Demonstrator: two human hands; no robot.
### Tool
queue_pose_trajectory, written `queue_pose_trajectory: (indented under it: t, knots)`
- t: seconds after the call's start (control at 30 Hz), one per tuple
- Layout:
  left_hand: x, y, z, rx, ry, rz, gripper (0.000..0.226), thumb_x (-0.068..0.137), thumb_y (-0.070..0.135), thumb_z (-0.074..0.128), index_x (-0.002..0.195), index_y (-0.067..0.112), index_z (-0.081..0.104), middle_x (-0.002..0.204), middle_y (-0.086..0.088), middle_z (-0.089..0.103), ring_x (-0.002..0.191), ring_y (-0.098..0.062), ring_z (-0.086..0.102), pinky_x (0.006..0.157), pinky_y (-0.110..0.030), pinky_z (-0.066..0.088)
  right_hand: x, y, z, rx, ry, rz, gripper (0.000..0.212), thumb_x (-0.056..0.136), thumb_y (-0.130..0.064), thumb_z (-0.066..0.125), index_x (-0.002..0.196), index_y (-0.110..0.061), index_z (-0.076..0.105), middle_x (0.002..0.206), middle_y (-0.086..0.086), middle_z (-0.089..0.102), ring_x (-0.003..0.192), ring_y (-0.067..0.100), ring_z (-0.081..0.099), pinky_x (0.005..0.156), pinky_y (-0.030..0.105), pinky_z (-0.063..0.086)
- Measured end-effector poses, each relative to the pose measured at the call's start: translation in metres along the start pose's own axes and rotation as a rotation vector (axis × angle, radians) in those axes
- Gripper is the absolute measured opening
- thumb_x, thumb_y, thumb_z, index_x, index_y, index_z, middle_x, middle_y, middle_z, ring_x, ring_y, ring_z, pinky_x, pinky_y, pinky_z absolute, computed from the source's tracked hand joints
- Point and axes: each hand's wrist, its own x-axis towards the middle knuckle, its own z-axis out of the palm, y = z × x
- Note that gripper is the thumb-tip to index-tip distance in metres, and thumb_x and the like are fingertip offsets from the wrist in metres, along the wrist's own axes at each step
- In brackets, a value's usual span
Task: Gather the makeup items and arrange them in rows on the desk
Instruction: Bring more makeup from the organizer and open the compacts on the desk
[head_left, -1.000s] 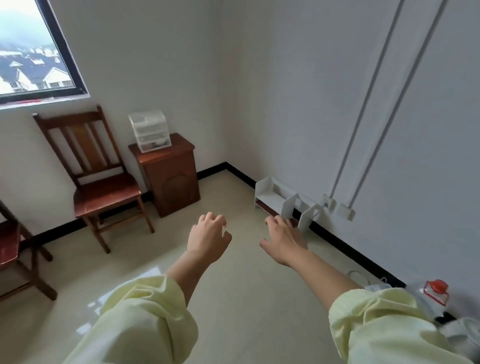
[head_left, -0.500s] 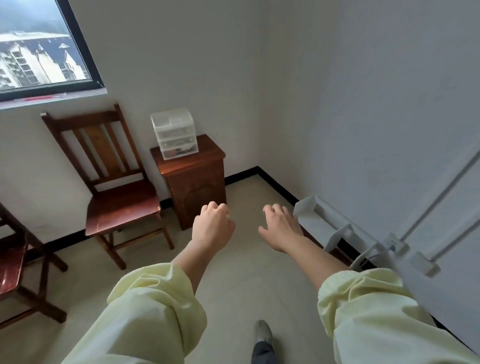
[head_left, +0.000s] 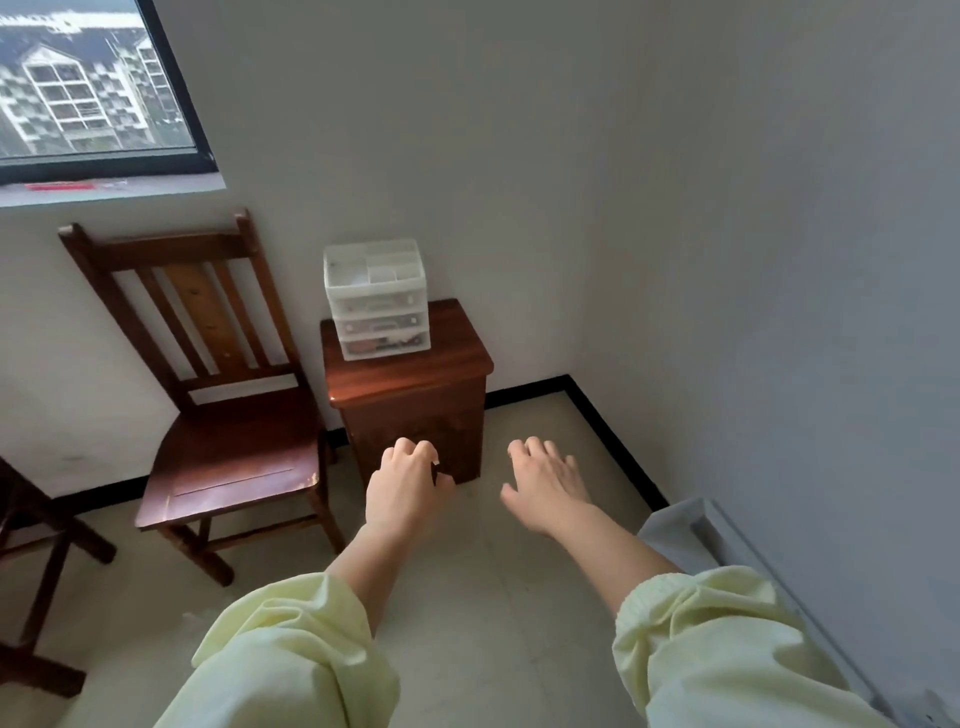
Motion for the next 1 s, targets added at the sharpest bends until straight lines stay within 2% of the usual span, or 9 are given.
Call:
queue_pose_trajectory:
  t: [0.4,0.7,0.87,1.0]
  knots:
    - [0.213,-0.096,0.062,-0.023,-0.105,-0.173,0.033,0.088,0.03,0.051,0.119,0.019,0.055,0.12,0.001,0.05,0.117,-0.019,0.044,0.079,-0.032,0.045,0.237,-0.036,0.053,0.063,-0.141,-0.001,0.032,0.096,-0.031,0.045,0.124,-0.018,0.043,0.129,0.003,0.046,0.122,0.023,0.041,0.098,0.038,0.036]
    - [0.299,-0.166,0.123,-0.036,-0.243,-0.27,0.03,0.091,0.03,0.048,0.119,0.022,0.053,0.121,0.005,0.049,0.116,-0.016,0.043,0.077,-0.029,0.043,0.35,-0.043,0.117,0.104,-0.305,0.048,0.035,0.095,-0.032,0.046,0.127,-0.018,0.042,0.129,0.001,0.045,0.125,0.022,0.039,0.1,0.037,0.036]
    - [0.369,-0.182,0.13,-0.122,-0.116,-0.295,0.034,0.091,0.026,0.052,0.124,0.018,0.052,0.123,-0.002,0.051,0.115,-0.022,0.045,0.081,-0.033,0.043,0.425,-0.051,0.123,0.159,-0.256,0.006,0.034,0.096,-0.031,0.046,0.127,-0.018,0.043,0.128,0.001,0.046,0.123,0.022,0.04,0.1,0.039,0.037]
    - [0.43,-0.182,0.125,-0.269,-0.005,-0.374,0.043,0.092,0.025,0.053,0.133,0.015,0.045,0.135,-0.004,0.046,0.125,-0.022,0.042,0.091,-0.032,0.039,0.491,-0.064,0.116,0.17,-0.197,-0.024,0.036,0.096,-0.03,0.047,0.129,-0.017,0.042,0.13,0.002,0.046,0.121,0.022,0.041,0.099,0.038,0.039]
